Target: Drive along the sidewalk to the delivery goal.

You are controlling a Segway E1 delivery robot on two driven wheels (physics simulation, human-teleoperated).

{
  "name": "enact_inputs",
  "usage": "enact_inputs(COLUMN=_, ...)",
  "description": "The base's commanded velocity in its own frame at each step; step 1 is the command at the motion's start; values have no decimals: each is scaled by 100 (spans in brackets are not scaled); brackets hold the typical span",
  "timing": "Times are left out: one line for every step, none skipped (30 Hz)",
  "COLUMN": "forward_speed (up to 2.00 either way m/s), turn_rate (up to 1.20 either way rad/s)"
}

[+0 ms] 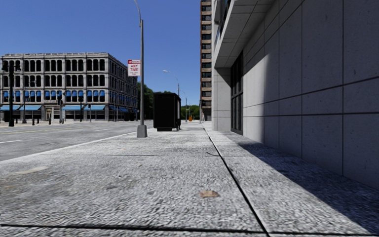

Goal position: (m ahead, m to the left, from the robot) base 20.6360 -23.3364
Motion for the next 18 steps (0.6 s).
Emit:
enact_inputs(forward_speed=200, turn_rate=-26)
enact_inputs(forward_speed=200, turn_rate=-26)
enact_inputs(forward_speed=200, turn_rate=-26)
enact_inputs(forward_speed=200, turn_rate=-26)
enact_inputs(forward_speed=200, turn_rate=-26)
enact_inputs(forward_speed=200, turn_rate=-26)
enact_inputs(forward_speed=200, turn_rate=-26)
enact_inputs(forward_speed=200, turn_rate=-22)
enact_inputs(forward_speed=200, turn_rate=-13)
enact_inputs(forward_speed=200, turn_rate=-1)
enact_inputs(forward_speed=200, turn_rate=-1)
enact_inputs(forward_speed=200, turn_rate=0)
enact_inputs(forward_speed=200, turn_rate=0)
enact_inputs(forward_speed=200, turn_rate=0)
enact_inputs(forward_speed=200, turn_rate=0)
enact_inputs(forward_speed=200, turn_rate=0)
enact_inputs(forward_speed=200, turn_rate=0)
enact_inputs(forward_speed=200, turn_rate=0)
